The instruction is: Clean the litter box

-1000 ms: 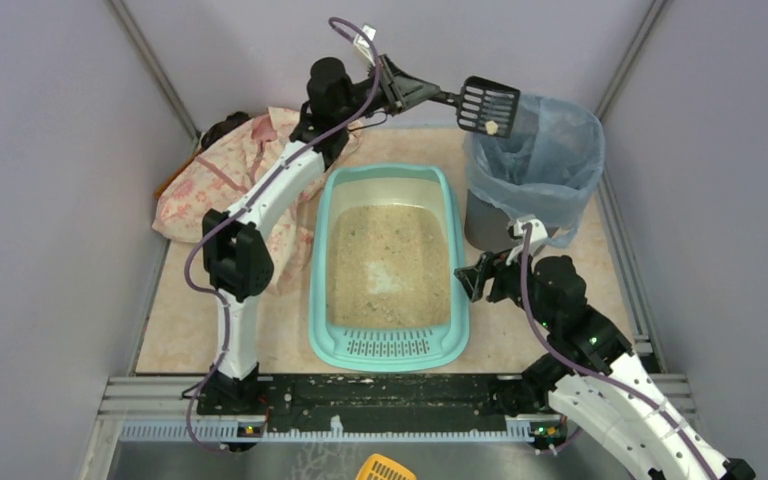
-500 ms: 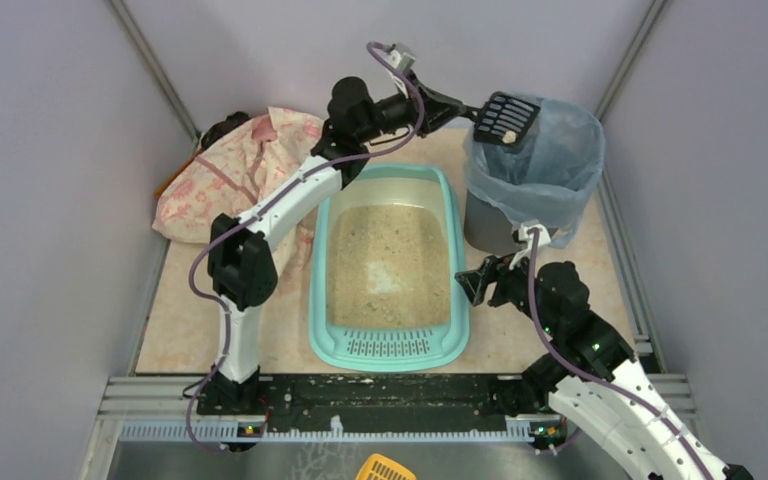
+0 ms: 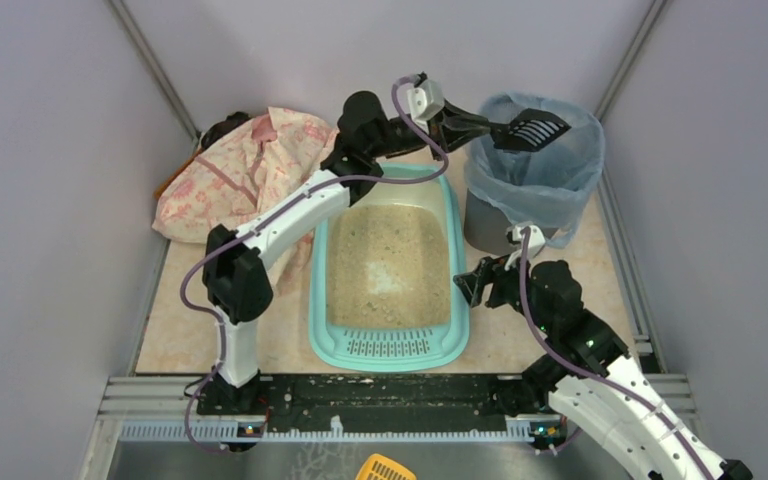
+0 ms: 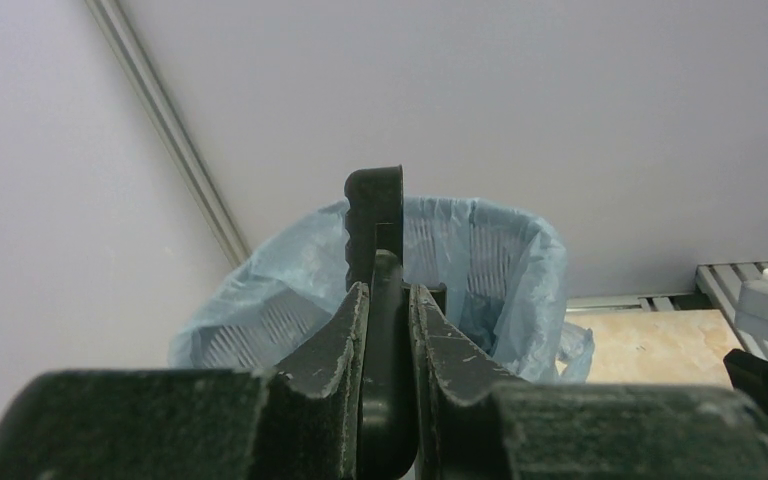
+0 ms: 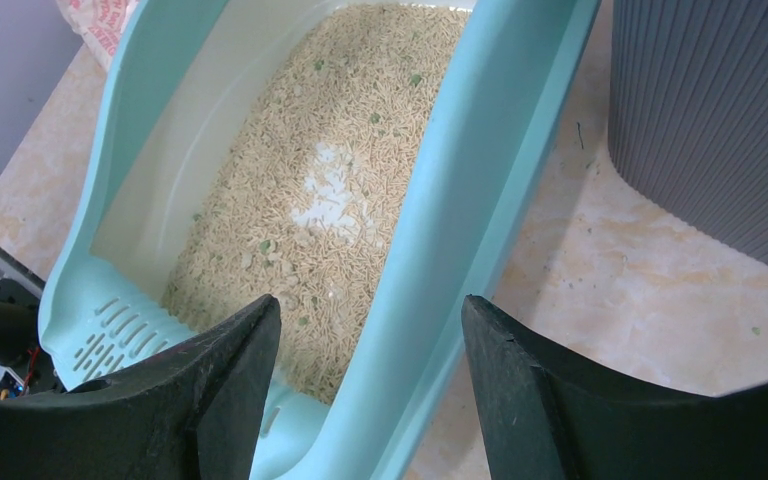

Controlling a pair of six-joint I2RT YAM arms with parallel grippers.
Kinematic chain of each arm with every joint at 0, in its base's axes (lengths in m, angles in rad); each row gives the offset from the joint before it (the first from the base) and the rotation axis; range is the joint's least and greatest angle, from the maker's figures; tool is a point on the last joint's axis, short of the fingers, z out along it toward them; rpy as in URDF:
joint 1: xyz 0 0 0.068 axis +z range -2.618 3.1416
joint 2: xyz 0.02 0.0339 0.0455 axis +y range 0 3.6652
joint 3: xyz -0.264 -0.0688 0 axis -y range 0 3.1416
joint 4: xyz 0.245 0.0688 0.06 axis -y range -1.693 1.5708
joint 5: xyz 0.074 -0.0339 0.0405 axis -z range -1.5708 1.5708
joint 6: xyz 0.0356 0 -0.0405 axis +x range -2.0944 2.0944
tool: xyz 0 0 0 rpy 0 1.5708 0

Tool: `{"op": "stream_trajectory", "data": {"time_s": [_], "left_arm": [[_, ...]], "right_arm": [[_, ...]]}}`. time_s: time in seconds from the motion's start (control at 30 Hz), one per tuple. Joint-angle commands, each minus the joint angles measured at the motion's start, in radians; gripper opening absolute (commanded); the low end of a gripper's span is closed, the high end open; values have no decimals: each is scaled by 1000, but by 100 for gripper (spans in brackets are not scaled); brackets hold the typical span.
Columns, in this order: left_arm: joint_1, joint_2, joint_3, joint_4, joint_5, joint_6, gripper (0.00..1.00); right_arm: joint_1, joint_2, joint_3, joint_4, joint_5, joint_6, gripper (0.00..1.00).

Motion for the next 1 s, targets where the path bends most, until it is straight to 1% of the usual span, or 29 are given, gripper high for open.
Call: {"op": "stream_trajectory", "data": {"time_s": [0.0, 0.07, 0.1, 0.2, 0.27, 0.3, 0.37, 0.53, 0.63, 0.73, 0.87, 0.97], "left_arm": [[-7, -76, 5, 47, 29, 83, 0], [-8, -93, 4, 47, 2, 65, 0], [-8, -104, 0, 45, -38, 50, 0], [0, -163, -29, 39, -185, -2, 0], [16, -221, -69, 22, -296, -72, 0], [29, -256, -99, -1, -343, -110, 0], [64, -332, -152, -58, -393, -161, 0], [73, -592, -397, -158, -498, -136, 0], [74, -763, -553, -216, -528, -157, 0], [74, -880, -684, -273, -513, -191, 0], [73, -936, -766, -419, -471, -230, 0], [72, -951, -789, -539, -484, -244, 0]], "right_arm": [[-2, 7, 4, 48, 6, -6, 67], [-2, 11, 6, 49, 6, -6, 67], [-2, 10, 6, 52, 6, -5, 67], [-2, 7, 10, 53, 6, -4, 67], [-2, 1, 9, 53, 6, -3, 67], [-2, -1, 7, 52, 6, -3, 67], [-2, -3, 0, 52, 6, -5, 67], [-3, 18, -25, 94, 6, -5, 67], [-3, 44, -32, 138, -14, -8, 67], [-2, 70, -25, 179, -63, -22, 67], [-2, 104, 8, 192, -93, -42, 67], [-2, 107, 23, 192, -90, -48, 67]]}}
